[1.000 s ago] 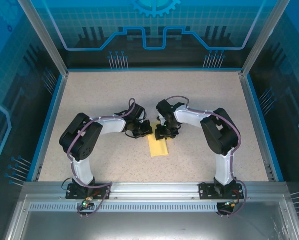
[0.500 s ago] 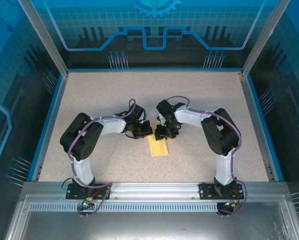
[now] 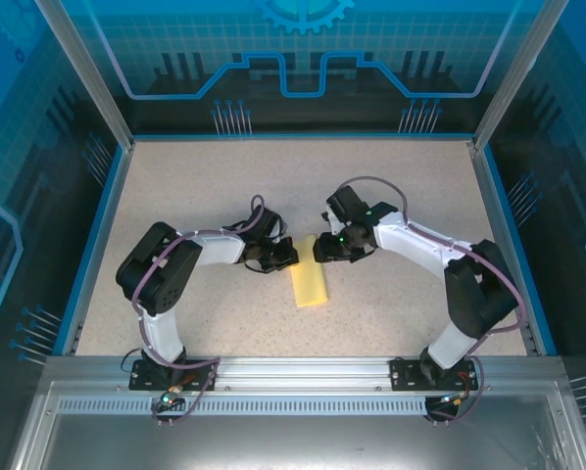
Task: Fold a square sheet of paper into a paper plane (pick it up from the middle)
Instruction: Fold the square sheet of paper in half at the center of the table.
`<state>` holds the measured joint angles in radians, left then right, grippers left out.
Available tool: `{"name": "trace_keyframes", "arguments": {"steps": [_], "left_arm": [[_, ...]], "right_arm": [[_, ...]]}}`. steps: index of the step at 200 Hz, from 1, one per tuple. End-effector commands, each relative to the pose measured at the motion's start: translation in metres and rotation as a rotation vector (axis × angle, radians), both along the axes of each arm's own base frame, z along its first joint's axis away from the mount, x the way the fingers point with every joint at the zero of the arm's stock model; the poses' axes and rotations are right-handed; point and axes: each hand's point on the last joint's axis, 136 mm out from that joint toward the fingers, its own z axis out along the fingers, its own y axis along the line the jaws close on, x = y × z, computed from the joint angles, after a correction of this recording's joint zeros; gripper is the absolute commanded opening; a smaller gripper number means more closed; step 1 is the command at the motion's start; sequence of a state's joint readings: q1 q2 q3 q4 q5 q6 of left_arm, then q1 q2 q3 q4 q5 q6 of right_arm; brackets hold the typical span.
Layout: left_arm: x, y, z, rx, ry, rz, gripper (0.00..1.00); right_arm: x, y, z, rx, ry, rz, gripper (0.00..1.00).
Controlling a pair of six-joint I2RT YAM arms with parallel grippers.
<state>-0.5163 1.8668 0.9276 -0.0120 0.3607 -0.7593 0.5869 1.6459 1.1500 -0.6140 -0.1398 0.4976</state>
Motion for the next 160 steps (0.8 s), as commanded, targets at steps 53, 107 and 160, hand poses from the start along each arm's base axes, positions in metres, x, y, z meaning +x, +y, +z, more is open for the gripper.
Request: {"name": "trace_keyframes", "arguments": {"steps": [53,107,160], "left_arm": [[-0.077,0.054,-0.092,0.292,0.299,0.001,0.0],[-0.079,0.057,-0.096,0.309,0.314,0.001,0.0],[-0.087,0.061,-0.103,0.327,0.354,0.009,0.0]], "right_arm": [[0.006,0.05,-0.038,0.046,0.103,0.05,0.1],[0.01,0.053,-0.064,0.025,0.148,0.063,0.06],[0.005,0.035,-0.085,0.039,0.187,0.065,0.05]]}}
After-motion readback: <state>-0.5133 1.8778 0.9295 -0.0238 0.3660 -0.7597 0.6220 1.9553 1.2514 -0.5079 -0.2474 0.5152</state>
